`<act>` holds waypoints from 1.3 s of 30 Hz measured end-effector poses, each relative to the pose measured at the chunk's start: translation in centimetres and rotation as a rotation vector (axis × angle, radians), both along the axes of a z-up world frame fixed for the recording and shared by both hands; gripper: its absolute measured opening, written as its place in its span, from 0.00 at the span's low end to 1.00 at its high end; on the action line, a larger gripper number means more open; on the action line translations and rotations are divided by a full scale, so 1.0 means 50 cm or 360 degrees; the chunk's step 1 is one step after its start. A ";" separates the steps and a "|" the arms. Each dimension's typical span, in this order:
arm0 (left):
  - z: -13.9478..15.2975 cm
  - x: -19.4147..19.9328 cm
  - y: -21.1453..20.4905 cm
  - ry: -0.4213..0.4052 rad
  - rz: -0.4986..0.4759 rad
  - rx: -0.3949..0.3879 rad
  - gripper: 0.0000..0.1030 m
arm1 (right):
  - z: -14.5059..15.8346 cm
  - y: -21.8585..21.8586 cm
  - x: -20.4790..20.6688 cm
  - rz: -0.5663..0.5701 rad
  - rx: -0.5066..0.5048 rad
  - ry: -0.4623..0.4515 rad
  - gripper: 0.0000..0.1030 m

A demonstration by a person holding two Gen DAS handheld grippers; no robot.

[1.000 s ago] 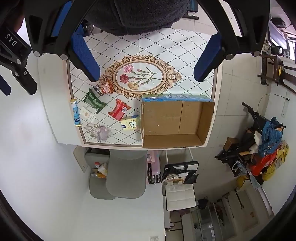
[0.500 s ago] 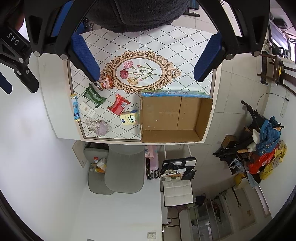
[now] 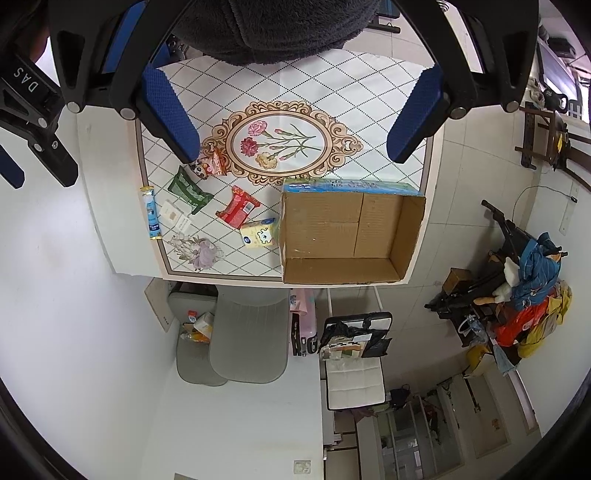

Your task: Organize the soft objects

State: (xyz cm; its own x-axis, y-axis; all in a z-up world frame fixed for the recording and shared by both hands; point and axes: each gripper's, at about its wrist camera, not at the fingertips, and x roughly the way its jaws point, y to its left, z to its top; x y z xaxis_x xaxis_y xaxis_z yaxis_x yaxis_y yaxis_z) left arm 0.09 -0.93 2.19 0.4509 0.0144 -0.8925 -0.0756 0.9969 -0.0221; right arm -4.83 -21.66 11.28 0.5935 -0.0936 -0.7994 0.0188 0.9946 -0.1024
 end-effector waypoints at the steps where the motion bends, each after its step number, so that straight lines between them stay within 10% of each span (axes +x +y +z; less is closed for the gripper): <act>1: 0.001 -0.001 0.000 -0.0002 0.0001 0.0002 1.00 | 0.000 0.000 0.000 0.0001 -0.0003 -0.0001 1.00; 39: -0.003 -0.010 -0.015 0.0002 -0.0016 -0.0014 1.00 | -0.015 -0.026 -0.010 -0.0019 0.0008 -0.0014 1.00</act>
